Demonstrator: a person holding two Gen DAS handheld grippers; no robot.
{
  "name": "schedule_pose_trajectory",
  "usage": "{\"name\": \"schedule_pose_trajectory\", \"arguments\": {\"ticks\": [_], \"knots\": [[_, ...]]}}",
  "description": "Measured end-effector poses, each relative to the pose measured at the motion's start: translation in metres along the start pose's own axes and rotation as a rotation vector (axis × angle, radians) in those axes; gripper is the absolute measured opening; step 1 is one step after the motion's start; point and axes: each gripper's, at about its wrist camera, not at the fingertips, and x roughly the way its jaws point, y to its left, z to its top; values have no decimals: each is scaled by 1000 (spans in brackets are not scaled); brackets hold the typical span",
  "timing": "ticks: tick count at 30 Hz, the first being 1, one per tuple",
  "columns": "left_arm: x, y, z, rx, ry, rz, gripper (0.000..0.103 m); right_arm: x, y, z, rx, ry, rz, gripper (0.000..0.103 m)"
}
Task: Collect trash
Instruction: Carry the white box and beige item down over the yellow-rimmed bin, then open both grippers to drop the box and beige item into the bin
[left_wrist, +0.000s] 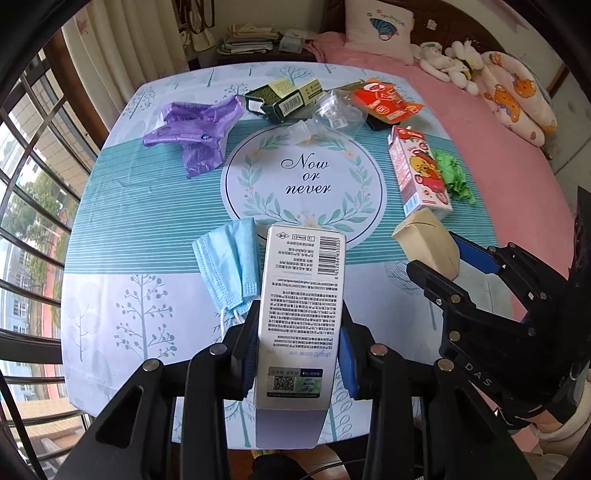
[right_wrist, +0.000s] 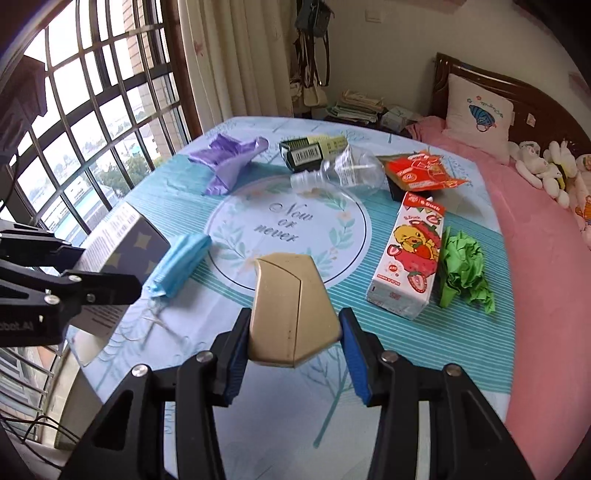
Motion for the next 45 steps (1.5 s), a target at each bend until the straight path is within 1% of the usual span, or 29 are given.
{"name": "schedule_pose_trajectory", "arguments": {"ticks": [6,9,12,18,21,25,32,36,40,45], "knots": [[-32,7,-23,101,-39,-43,35,-42,29,-9,69,-57,-65,47],[-49,14,-38,148,-61,-63,35,-59,52,-17,97,-75,-97,47],[-61,25,-54,173,-77,-88,35,-74,77,-27,109,-86,-124,47],[-79,45,-90,237,-95,-128,35,-100,124,-53,149,-107,-175,47],[-81,51,-110,269,-89,-142,35,-107,141,-68,170,-106,-193,47],[-79,55,-135,300,-71,-152,35,-106,158,-91,193,-70,-193,47],[-60,48,-172,322,-18,-180,35,-96,168,-135,254,17,-167,47],[-38,42,-198,316,44,-198,35,-82,165,-169,323,85,-147,47],[-7,33,-227,310,100,-205,35,-58,159,-208,402,151,-126,47],[50,25,-264,318,153,-193,35,-10,149,-258,463,230,-105,47]]}}
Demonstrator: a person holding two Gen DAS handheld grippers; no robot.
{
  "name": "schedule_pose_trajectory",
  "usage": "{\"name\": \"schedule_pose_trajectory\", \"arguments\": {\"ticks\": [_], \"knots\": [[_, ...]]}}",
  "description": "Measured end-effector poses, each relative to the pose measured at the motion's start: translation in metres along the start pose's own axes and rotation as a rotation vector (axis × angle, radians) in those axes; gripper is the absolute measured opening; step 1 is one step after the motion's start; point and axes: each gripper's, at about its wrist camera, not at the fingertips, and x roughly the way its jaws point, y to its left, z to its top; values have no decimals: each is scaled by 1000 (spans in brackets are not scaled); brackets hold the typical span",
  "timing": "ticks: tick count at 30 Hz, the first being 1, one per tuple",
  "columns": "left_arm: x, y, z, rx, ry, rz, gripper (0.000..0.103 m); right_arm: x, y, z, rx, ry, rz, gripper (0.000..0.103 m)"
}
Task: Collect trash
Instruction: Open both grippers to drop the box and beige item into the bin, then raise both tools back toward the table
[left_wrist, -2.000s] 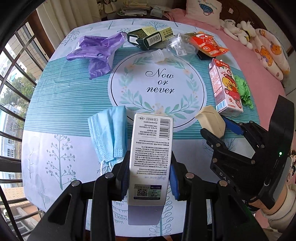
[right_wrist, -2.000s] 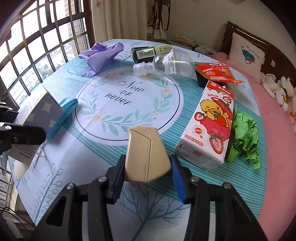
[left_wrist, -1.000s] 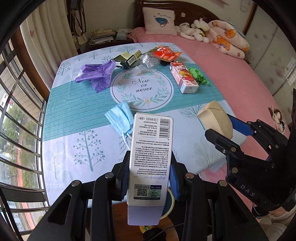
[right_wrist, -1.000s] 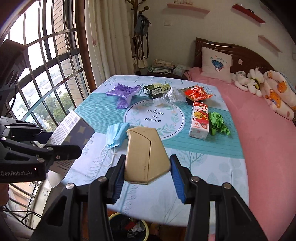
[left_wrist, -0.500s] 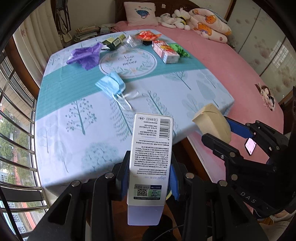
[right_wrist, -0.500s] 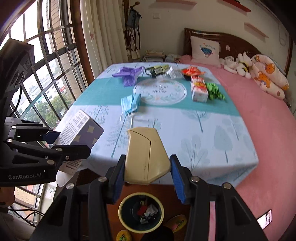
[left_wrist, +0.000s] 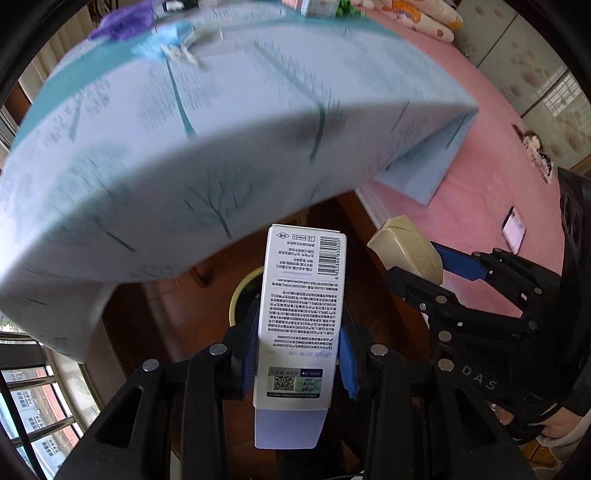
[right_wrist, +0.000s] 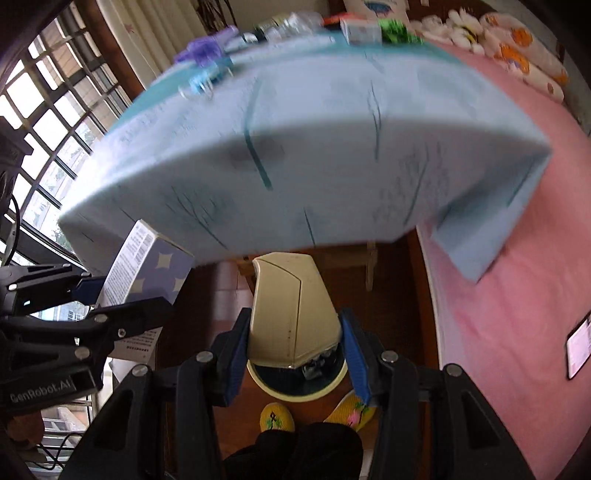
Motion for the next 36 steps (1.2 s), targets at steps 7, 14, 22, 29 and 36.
{"name": "schedule_pose_trajectory", "arguments": {"ticks": [7,14,22,29,36], "knots": [[100,10,-26,-49,71,12,35,98,-28,-32,65,88,14,47],[178,24,-38,-62,96,29,35,181,-40,-59,81,140,43,47],[213,43,-39,-103,85,87,95,227,-55,-78,119,192,100,66],[198,57,-39,-127,59,115,96,211,-46,-71,106,154,88,67],[161,54,-33,-155,23,110,96,174,-43,-49,119,111,72,67]]}}
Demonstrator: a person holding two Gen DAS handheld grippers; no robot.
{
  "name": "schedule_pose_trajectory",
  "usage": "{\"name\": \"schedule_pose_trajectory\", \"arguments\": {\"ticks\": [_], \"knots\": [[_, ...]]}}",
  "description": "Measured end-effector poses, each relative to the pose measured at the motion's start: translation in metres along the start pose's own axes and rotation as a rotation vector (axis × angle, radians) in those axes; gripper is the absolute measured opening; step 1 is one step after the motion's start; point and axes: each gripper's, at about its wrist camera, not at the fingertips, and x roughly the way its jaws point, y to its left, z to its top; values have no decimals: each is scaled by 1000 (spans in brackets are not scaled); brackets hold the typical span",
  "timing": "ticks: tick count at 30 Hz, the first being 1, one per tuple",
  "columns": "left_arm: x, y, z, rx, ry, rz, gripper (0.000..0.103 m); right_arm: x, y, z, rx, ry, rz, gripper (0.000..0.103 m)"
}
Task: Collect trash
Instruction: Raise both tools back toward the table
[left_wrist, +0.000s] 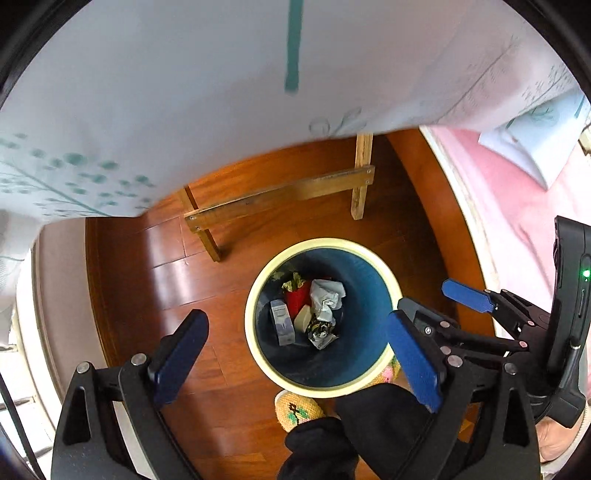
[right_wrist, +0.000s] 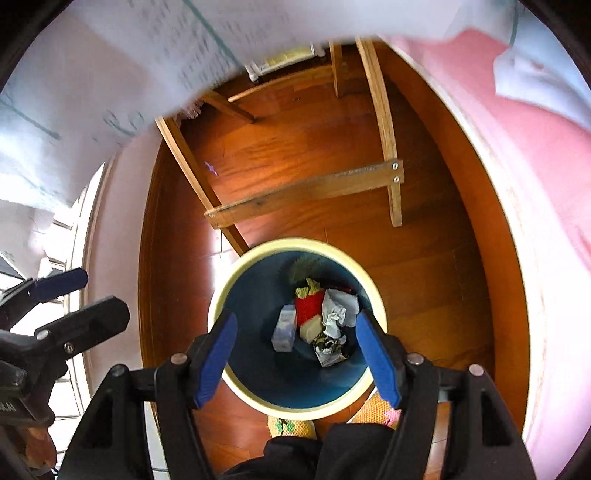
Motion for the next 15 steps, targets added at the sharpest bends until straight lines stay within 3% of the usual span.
{"name": "schedule_pose_trajectory", "arguments": {"ticks": [8,15], "knots": [[-63,1,7,-6,-27,-3,96,-59,25,18,8,-33,-43,67],[-146,5,18,-9,-72,0,96,-133,58,35,-6,-52,-63,67]]}}
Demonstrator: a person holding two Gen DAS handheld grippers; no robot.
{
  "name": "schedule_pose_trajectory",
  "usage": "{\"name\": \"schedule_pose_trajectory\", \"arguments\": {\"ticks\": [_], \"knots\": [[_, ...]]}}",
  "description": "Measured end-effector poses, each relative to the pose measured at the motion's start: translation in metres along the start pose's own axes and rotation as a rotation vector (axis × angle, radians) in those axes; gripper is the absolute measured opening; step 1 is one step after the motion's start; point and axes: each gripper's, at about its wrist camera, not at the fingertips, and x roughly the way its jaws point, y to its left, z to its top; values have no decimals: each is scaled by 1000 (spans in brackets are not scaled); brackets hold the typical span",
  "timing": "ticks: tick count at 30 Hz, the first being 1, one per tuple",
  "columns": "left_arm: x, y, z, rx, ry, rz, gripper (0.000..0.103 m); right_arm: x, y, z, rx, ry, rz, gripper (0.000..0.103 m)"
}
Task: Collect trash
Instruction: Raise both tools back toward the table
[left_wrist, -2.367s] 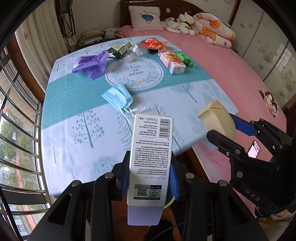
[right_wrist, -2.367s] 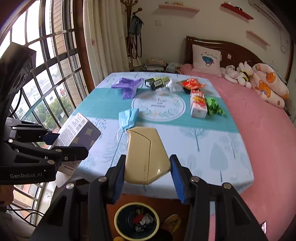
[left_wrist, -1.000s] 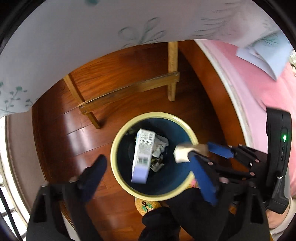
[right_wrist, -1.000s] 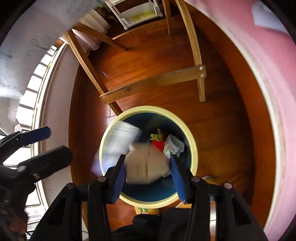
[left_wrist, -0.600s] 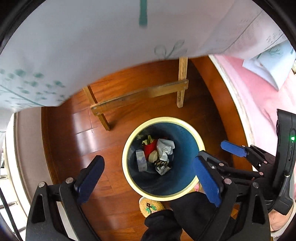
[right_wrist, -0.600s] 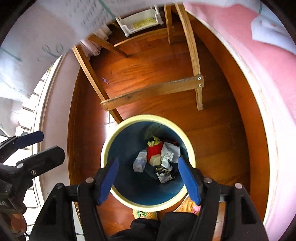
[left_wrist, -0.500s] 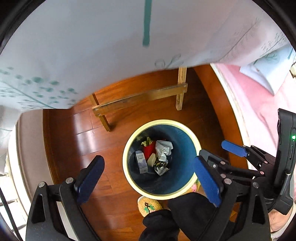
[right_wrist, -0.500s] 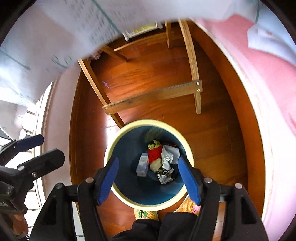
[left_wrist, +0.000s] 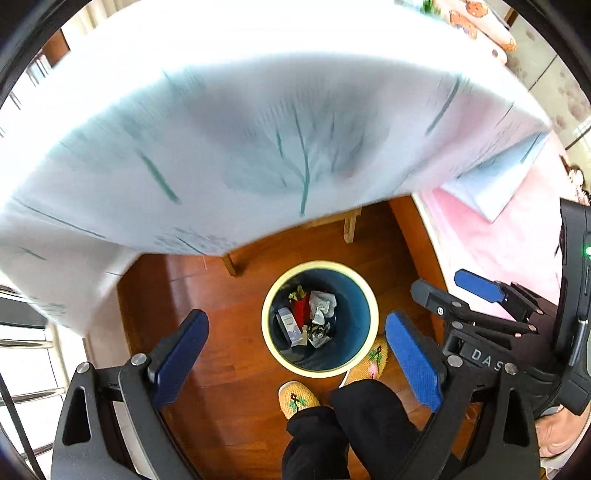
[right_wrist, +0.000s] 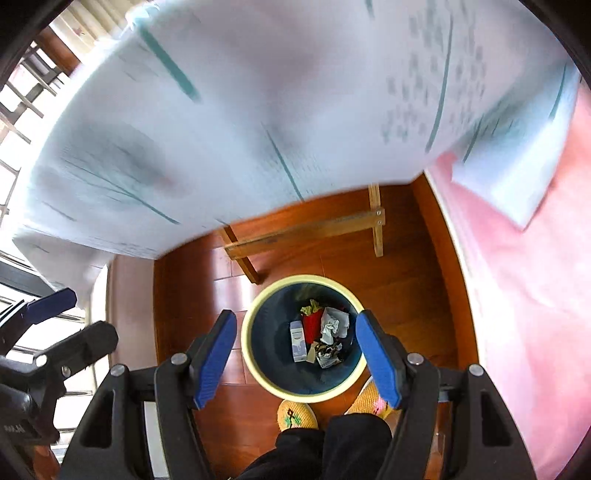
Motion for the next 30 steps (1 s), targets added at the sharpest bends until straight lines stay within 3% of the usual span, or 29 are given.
{"name": "schedule_pose_trajectory", "arguments": {"ticks": [6,15,23,30], "knots": [[-79,9,18,-17,-78,-17,96,-67,24,14,-57,-20,-20,67],[-171,9,37,-1,-210,-28,96,-153,44,32,-122,-157,-56,67],[-229,1,48,43,-348,-42,96,-216,58,49,-163,-345,-122,67],[-251,-1,70,44,-415,-57,96,-257,60,77,-181,-456,-159,67]]}}
